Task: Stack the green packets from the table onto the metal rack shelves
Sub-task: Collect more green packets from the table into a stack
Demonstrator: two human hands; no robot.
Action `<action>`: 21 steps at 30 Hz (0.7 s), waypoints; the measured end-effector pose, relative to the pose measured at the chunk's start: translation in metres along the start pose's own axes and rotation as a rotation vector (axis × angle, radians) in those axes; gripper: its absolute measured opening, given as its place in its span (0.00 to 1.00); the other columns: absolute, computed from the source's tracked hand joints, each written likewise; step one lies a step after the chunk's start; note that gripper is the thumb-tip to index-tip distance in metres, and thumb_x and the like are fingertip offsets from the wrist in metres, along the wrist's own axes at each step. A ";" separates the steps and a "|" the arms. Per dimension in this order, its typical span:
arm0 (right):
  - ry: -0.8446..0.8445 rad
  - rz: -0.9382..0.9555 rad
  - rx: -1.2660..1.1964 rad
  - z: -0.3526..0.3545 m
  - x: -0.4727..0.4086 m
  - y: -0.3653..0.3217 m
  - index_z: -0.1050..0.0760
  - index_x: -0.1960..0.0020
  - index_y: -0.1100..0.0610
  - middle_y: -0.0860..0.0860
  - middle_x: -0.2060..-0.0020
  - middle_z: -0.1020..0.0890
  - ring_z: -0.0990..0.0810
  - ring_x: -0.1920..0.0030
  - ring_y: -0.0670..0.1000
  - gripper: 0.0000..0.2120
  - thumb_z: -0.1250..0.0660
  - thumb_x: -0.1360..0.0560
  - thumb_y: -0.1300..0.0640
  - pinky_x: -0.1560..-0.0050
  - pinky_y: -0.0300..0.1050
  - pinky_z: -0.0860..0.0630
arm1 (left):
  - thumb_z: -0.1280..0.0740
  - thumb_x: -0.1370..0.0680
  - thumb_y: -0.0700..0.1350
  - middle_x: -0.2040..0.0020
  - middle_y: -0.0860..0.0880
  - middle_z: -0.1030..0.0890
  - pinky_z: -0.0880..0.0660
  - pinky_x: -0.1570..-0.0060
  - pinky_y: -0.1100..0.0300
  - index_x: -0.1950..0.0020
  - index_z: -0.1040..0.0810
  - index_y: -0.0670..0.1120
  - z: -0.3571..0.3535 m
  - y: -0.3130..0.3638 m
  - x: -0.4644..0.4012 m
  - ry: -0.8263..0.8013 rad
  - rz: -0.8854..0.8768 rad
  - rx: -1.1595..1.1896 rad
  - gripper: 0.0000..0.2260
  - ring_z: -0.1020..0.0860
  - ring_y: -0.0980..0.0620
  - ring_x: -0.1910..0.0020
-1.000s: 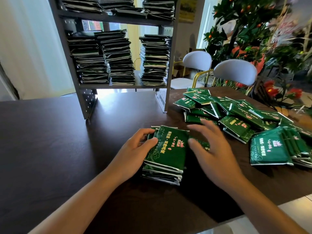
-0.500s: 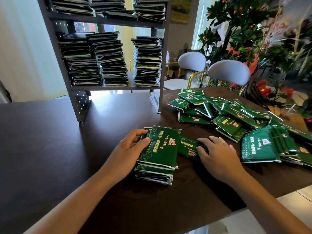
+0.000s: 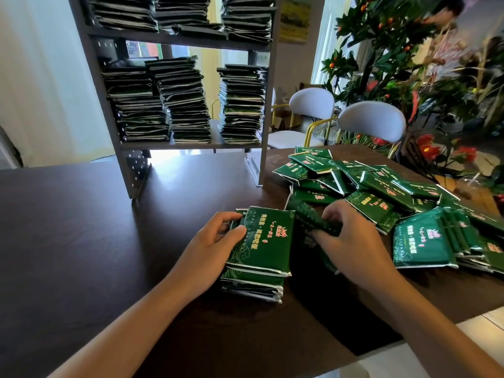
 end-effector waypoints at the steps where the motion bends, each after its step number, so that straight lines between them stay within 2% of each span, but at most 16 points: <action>1: 0.070 0.018 -0.108 0.008 0.002 -0.008 0.31 0.50 0.45 0.45 0.58 0.20 0.18 0.67 0.51 0.12 0.29 0.22 0.57 0.67 0.56 0.18 | 0.36 0.18 0.51 0.43 0.55 0.19 0.25 0.56 0.71 0.36 0.25 0.58 0.000 0.000 0.000 0.001 -0.004 -0.010 0.11 0.18 0.63 0.51; 2: 0.128 0.031 -0.240 0.016 0.004 -0.016 0.31 0.47 0.44 0.45 0.58 0.19 0.17 0.67 0.54 0.14 0.30 0.22 0.59 0.69 0.56 0.18 | 0.36 0.19 0.52 0.42 0.55 0.20 0.24 0.51 0.67 0.36 0.26 0.58 0.000 -0.001 0.000 0.003 -0.007 -0.020 0.12 0.18 0.61 0.48; 4: 0.169 0.054 -0.519 0.026 0.007 -0.031 0.27 0.46 0.41 0.44 0.60 0.17 0.15 0.64 0.53 0.17 0.31 0.22 0.63 0.71 0.50 0.18 | 0.36 0.19 0.53 0.41 0.55 0.20 0.25 0.44 0.61 0.36 0.26 0.60 0.001 -0.004 -0.001 0.009 -0.004 -0.017 0.12 0.19 0.60 0.46; 6: 0.116 0.030 -0.726 0.020 0.006 -0.041 0.21 0.51 0.43 0.46 0.55 0.17 0.15 0.60 0.52 0.14 0.31 0.22 0.64 0.71 0.42 0.20 | 0.36 0.19 0.52 0.42 0.58 0.21 0.27 0.47 0.65 0.36 0.26 0.60 0.002 -0.005 -0.001 0.016 -0.004 -0.025 0.11 0.21 0.63 0.47; 7: 0.086 0.004 -0.779 0.015 0.006 -0.043 0.19 0.52 0.46 0.50 0.52 0.17 0.16 0.59 0.52 0.12 0.32 0.22 0.64 0.71 0.39 0.21 | 0.36 0.18 0.51 0.42 0.59 0.22 0.29 0.49 0.68 0.36 0.26 0.60 0.001 -0.004 -0.002 0.021 -0.007 -0.040 0.11 0.22 0.65 0.47; 9: 0.050 -0.035 -0.831 0.005 0.005 -0.044 0.18 0.51 0.52 0.54 0.52 0.18 0.17 0.62 0.46 0.09 0.33 0.21 0.65 0.72 0.35 0.24 | 0.36 0.18 0.50 0.41 0.58 0.21 0.30 0.52 0.71 0.36 0.26 0.59 0.003 -0.001 -0.002 0.036 -0.014 -0.024 0.11 0.22 0.66 0.49; 11: 0.071 -0.065 -0.874 0.000 0.005 -0.040 0.17 0.51 0.55 0.56 0.54 0.17 0.16 0.63 0.47 0.09 0.34 0.21 0.66 0.70 0.38 0.22 | 0.37 0.18 0.48 0.40 0.57 0.21 0.29 0.54 0.75 0.34 0.28 0.62 0.003 0.001 0.000 0.021 -0.029 0.009 0.14 0.21 0.69 0.51; 12: 0.123 -0.079 -0.887 0.002 0.004 -0.035 0.17 0.53 0.53 0.55 0.55 0.16 0.15 0.60 0.51 0.10 0.34 0.21 0.66 0.67 0.43 0.20 | 0.37 0.18 0.47 0.39 0.59 0.22 0.29 0.52 0.76 0.32 0.29 0.65 0.001 0.004 0.001 -0.001 -0.046 0.008 0.17 0.22 0.71 0.50; 14: 0.267 -0.077 -0.914 0.013 0.004 -0.025 0.18 0.57 0.50 0.52 0.55 0.17 0.17 0.52 0.61 0.14 0.34 0.22 0.66 0.58 0.53 0.17 | 0.37 0.17 0.48 0.33 0.62 0.27 0.33 0.41 0.74 0.29 0.33 0.72 -0.003 0.004 0.002 -0.055 -0.079 -0.052 0.22 0.27 0.74 0.43; 16: 0.303 -0.063 -0.965 0.019 0.003 -0.022 0.19 0.60 0.48 0.52 0.52 0.17 0.19 0.47 0.64 0.16 0.35 0.22 0.67 0.54 0.57 0.18 | 0.39 0.17 0.49 0.31 0.62 0.29 0.33 0.44 0.75 0.30 0.32 0.72 -0.006 0.004 0.001 -0.088 -0.080 -0.079 0.21 0.29 0.75 0.43; 18: 0.139 -0.066 -0.984 0.006 0.007 -0.032 0.19 0.59 0.49 0.53 0.48 0.17 0.17 0.49 0.60 0.15 0.34 0.23 0.67 0.61 0.50 0.18 | 0.39 0.17 0.50 0.32 0.61 0.27 0.32 0.46 0.73 0.34 0.28 0.72 -0.006 0.002 -0.002 -0.083 -0.061 -0.055 0.17 0.27 0.71 0.41; 19: 0.024 -0.065 -0.957 -0.004 0.010 -0.038 0.19 0.57 0.51 0.52 0.49 0.17 0.16 0.52 0.56 0.13 0.34 0.23 0.68 0.64 0.46 0.19 | 0.39 0.17 0.52 0.32 0.60 0.25 0.31 0.41 0.69 0.36 0.27 0.74 -0.005 0.000 -0.003 -0.068 -0.060 -0.046 0.16 0.27 0.67 0.38; 21: -0.141 -0.005 -0.823 -0.021 0.017 -0.048 0.19 0.54 0.53 0.49 0.56 0.15 0.15 0.58 0.48 0.11 0.33 0.23 0.68 0.65 0.39 0.21 | 0.42 0.19 0.62 0.33 0.60 0.23 0.33 0.30 0.54 0.38 0.26 0.76 -0.005 -0.001 -0.004 -0.066 -0.061 -0.024 0.12 0.27 0.60 0.32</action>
Point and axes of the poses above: each hand's wrist, its own x-axis away from the middle knuckle, its own z-axis out of the back of the hand, y = z × x, the point moved 8 cm from there along -x, towards the middle knuckle
